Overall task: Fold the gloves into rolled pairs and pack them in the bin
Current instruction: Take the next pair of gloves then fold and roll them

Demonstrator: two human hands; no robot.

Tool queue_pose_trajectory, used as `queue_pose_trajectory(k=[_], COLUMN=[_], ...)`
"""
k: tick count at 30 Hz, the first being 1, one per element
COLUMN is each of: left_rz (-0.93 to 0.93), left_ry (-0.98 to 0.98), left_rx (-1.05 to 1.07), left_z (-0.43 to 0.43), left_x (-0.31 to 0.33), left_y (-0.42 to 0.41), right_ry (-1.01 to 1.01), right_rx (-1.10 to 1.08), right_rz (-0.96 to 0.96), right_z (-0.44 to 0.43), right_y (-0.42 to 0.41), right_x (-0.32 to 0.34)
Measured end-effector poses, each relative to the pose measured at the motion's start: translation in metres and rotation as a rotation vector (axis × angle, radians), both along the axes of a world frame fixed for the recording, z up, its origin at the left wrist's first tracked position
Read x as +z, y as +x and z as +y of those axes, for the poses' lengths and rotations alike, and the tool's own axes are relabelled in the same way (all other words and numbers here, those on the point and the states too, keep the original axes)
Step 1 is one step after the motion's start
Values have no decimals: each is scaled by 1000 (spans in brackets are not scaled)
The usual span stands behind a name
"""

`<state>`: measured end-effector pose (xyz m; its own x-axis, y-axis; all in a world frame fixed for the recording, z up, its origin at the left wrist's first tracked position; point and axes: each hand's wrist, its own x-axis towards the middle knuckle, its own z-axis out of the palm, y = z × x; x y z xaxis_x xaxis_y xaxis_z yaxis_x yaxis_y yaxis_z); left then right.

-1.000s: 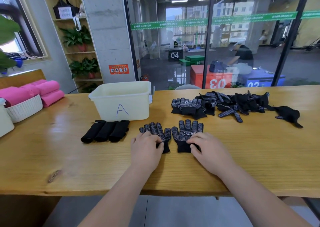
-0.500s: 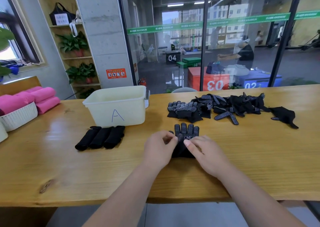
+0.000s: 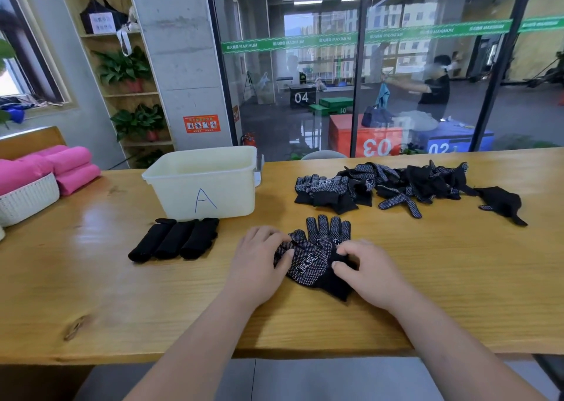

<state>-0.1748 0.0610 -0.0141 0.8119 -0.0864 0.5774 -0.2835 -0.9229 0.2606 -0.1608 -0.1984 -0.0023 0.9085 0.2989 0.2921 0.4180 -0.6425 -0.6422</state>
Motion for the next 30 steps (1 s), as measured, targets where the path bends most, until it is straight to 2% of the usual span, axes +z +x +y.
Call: queue_pose_trajectory(k=[9,16,25,28,30], left_rz=[30,113,277,333,351], left_ry=[51,80,100,134,135], left_rx=[6,-14,-22,-18,-9], left_z=[-3,-2,-2,-3,-4], left_x=[0,0,2,5,8], left_y=[-1,0,-1,-1,-1], right_ry=[364,118,256,246,164], right_rx=[-144,46,155,145,124], right_rz=[1,53,-3,5,-12], right_z=[-10,-20,-27,-26,-22], right_y=[13,24,-9,-8,2], right_x=[45,105,167,172,166])
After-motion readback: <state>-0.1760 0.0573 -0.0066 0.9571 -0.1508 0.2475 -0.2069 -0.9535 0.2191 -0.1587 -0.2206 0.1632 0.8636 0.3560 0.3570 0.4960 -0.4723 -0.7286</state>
